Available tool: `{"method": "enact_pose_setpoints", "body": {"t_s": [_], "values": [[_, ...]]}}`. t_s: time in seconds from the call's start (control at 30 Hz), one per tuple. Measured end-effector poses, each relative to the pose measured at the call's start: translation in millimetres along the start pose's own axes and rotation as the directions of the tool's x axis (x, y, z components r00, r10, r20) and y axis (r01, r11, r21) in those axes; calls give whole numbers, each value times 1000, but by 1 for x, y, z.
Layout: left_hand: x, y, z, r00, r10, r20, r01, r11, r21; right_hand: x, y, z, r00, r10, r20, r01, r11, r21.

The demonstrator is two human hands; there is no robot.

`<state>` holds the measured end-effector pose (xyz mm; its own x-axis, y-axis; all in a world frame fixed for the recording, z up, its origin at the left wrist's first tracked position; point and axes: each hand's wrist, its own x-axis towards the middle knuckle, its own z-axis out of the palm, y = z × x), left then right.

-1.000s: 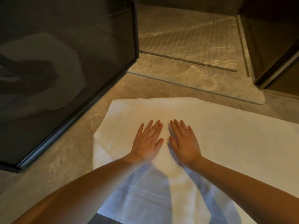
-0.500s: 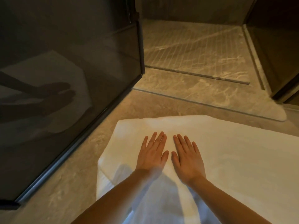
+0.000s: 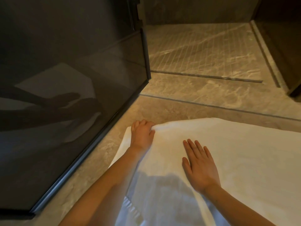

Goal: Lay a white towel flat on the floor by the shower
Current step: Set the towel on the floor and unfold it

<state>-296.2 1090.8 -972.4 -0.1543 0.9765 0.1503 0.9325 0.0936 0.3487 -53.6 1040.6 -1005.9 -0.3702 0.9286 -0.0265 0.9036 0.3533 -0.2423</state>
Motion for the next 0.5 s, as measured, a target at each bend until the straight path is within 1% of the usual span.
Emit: {"method": "enact_pose_setpoints", "body": {"t_s": [0.07,0.2,0.27,0.33,0.43,0.5], "values": [[-6,1,-2,998,41,-56,-44,998,-54,-1,0,0,1000,-3,-11,3,1000,10],[-28,-1,-4,968,231,-98,-233,972,-11,-2,-1,-2,1000,6,-17,-5,998,69],[-36,-3,-5,960,258,-107,-261,965,-13,-3,-2,-3,1000,14,-27,-11,996,84],[-33,0,-8,971,222,-85,-226,973,-41,-3,-3,-5,999,23,-44,-18,994,107],[-19,7,-12,995,91,39,-87,991,-106,-6,-5,-8,994,61,-90,-44,982,183],[-10,10,-13,994,17,108,-9,997,-73,-7,-6,-10,989,87,-118,-59,972,229]]}}
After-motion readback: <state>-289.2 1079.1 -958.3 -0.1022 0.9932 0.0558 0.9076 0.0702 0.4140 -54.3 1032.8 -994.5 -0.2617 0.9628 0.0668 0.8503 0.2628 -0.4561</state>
